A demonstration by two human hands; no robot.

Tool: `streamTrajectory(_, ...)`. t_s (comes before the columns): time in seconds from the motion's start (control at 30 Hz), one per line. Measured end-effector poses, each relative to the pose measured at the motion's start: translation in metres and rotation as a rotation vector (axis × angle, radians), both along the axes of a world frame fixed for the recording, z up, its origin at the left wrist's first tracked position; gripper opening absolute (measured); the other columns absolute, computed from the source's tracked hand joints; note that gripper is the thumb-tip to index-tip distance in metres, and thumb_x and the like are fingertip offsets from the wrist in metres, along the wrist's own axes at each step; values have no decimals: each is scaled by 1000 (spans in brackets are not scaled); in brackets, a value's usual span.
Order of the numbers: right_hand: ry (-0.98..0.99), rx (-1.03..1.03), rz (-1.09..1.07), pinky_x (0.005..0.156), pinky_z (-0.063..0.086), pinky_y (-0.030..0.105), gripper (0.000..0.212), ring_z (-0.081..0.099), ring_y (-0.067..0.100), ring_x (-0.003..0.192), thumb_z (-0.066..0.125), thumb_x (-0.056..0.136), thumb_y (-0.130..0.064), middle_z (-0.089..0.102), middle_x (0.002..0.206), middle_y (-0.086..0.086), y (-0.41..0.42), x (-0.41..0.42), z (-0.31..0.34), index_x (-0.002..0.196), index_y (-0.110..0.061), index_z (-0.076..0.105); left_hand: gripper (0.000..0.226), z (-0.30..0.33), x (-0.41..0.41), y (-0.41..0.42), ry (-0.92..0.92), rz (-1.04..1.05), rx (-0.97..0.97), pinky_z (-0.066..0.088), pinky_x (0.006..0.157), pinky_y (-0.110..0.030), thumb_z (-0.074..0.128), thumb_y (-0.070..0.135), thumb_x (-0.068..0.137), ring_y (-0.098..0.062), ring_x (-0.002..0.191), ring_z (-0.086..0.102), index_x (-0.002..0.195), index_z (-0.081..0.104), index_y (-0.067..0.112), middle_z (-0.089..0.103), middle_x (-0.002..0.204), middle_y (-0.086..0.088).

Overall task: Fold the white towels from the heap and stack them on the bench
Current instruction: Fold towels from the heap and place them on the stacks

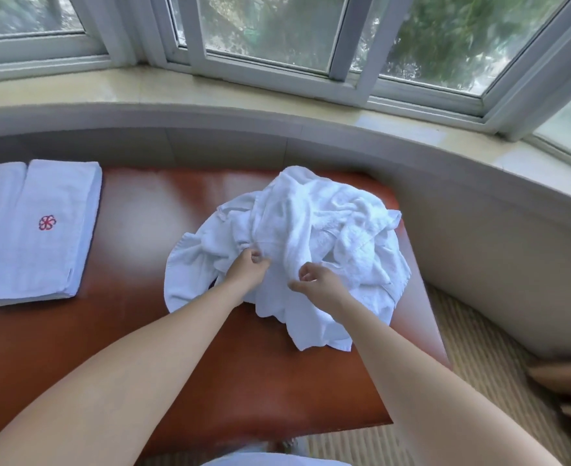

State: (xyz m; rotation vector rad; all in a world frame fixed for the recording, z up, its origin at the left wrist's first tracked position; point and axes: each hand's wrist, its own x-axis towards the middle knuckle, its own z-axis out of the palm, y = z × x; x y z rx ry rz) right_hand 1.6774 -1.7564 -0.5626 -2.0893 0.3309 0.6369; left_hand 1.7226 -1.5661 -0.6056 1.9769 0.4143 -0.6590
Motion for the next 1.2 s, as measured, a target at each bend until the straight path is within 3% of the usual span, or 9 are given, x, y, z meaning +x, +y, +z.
streamTrajectory(0.2, 24, 106, 287, 67, 39, 28, 27, 46, 13, 66, 76, 81, -22, 50, 74, -3, 11, -18, 43, 71, -22, 51, 58, 33, -43, -11, 7, 171, -253, 52, 85, -31, 61, 69, 88, -12, 100, 67, 119, 66, 20, 74, 107, 3)
streamTrajectory(0.33, 97, 103, 484, 69, 52, 28, 15, 62, 14, 70, 74, 82, -21, 62, 80, 2, 18, -40, 61, 81, -21, 60, 25, 52, -73, -11, -62, 135, -177, 47, 69, -28, 77, 38, 84, -14, 74, 60, 91, 67, 16, 66, 78, 3)
streamTrajectory(0.5, 110, 14, 582, 70, 55, 27, 15, 67, 13, 72, 68, 92, -30, 73, 84, -1, 18, -66, 58, 99, -17, 71, 13, 72, -115, 12, -100, 297, -119, 51, 78, -32, 65, 28, 92, -18, 91, 63, 99, 70, 18, 71, 102, -2)
streamTrajectory(0.63, 108, -76, 435, 69, 49, 28, 10, 61, 19, 77, 58, 95, -15, 66, 88, 6, 7, -73, 49, 94, -10, 66, 20, 91, -151, 34, -70, 394, -183, 47, 81, -37, 64, 27, 77, -27, 86, 57, 86, 58, 10, 63, 94, -9)
streamTrajectory(0.77, 74, 45, 257, 61, 50, 29, 39, 59, 19, 69, 56, 93, -8, 60, 85, 6, 17, -77, 49, 131, -16, 56, 18, 114, -180, 40, -66, 415, -238, 40, 78, -37, 60, 23, 71, -25, 84, 50, 84, 51, 14, 53, 90, -11)
streamTrajectory(0.87, -122, -78, 441, 59, 50, 32, 73, 59, 21, 66, 54, 86, -7, 61, 78, 5, 35, -80, 48, 147, -43, 35, 17, 128, -192, 45, -40, 374, -221, 34, 76, -39, 59, 22, 76, -26, 80, 45, 87, 50, 12, 48, 90, -13)
streamTrajectory(0.93, -165, -57, 510, 61, 52, 32, 77, 62, 20, 67, 56, 88, -10, 67, 78, 4, 50, -84, 45, 150, -48, 30, 8, 131, -198, 52, -46, 365, -227, 34, 76, -40, 57, 14, 89, -28, 84, 45, 95, 53, 12, 49, 93, -14)
streamTrajectory(1.07, -256, -88, 581, 72, 60, 34, 18, 70, 7, 65, 53, 93, -26, 74, 70, -10, 77, -91, 37, 98, -38, 64, 27, 132, -216, 78, -19, 307, -301, 42, 82, -38, 71, 23, 90, -30, 92, 58, 109, 58, 9, 62, 102, -17)
streamTrajectory(1.2, -297, -90, 488, 59, 53, 26, 16, 70, 10, 68, 46, 90, -19, 73, 67, -11, 96, -90, 38, 93, -27, 60, 51, 117, -232, 108, 27, 246, -254, 54, 96, -35, 85, 19, 79, -20, 116, 66, 122, 59, 20, 68, 126, -4)
